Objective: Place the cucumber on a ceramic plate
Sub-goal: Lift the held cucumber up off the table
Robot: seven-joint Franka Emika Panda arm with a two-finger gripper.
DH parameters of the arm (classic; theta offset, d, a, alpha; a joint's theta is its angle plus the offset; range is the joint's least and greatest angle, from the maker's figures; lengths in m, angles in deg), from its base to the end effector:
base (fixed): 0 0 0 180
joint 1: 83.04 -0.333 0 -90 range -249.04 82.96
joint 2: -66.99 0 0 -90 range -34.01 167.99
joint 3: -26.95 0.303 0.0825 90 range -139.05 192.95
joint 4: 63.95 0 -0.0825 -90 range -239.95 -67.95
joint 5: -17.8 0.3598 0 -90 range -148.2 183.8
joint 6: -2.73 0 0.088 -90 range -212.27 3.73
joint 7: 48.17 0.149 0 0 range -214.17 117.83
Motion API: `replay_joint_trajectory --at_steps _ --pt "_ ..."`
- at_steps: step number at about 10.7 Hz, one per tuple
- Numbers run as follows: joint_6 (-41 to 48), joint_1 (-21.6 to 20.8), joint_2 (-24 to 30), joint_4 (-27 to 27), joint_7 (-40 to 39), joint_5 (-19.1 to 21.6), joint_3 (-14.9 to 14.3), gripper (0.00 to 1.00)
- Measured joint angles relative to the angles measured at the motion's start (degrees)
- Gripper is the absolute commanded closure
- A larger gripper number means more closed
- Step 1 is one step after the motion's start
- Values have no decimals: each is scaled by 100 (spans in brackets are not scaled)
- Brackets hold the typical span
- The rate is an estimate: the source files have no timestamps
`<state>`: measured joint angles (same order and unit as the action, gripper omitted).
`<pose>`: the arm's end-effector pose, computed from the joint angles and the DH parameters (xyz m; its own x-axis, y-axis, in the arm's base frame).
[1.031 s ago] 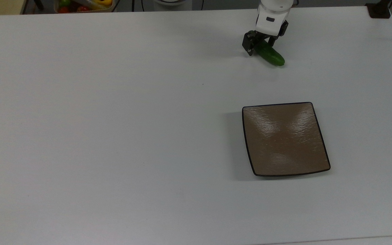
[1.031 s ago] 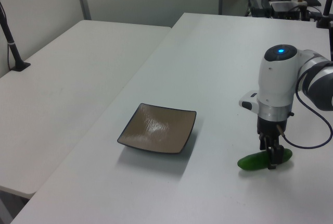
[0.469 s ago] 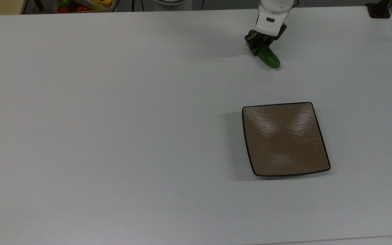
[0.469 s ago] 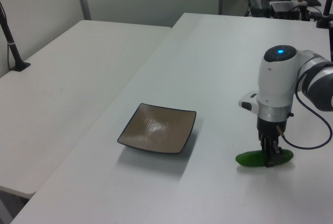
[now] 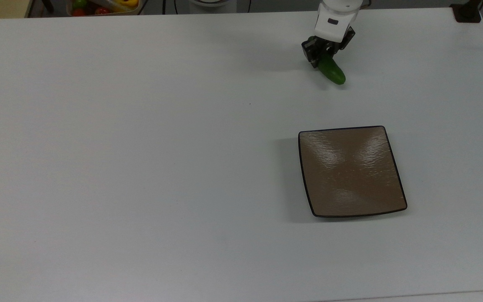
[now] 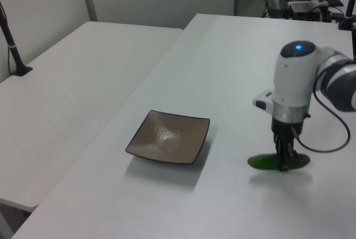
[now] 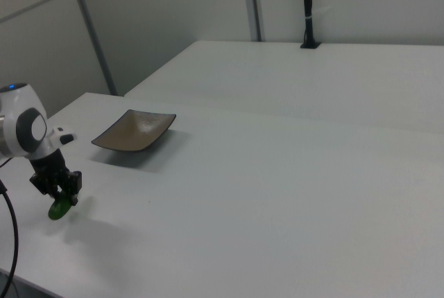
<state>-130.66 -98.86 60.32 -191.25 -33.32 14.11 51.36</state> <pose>0.3988 0.3343 0.2894 0.8848 0.4659 0.0009 0.4659 -0.8848 -0.0015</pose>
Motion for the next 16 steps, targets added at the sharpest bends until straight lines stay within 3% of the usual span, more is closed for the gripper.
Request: replay_joint_trajectory --at_steps 4,7,10,13,16 --pt "1376 365 532 798 10 91 -155 89" --pt "2221 358 608 1510 -188 218 -775 89" --pt "2329 66 592 1729 -445 256 -1500 88" --pt "2328 -31 395 2064 -456 256 -1627 88" --pt "1969 -32 -295 2876 -456 256 -1633 88"
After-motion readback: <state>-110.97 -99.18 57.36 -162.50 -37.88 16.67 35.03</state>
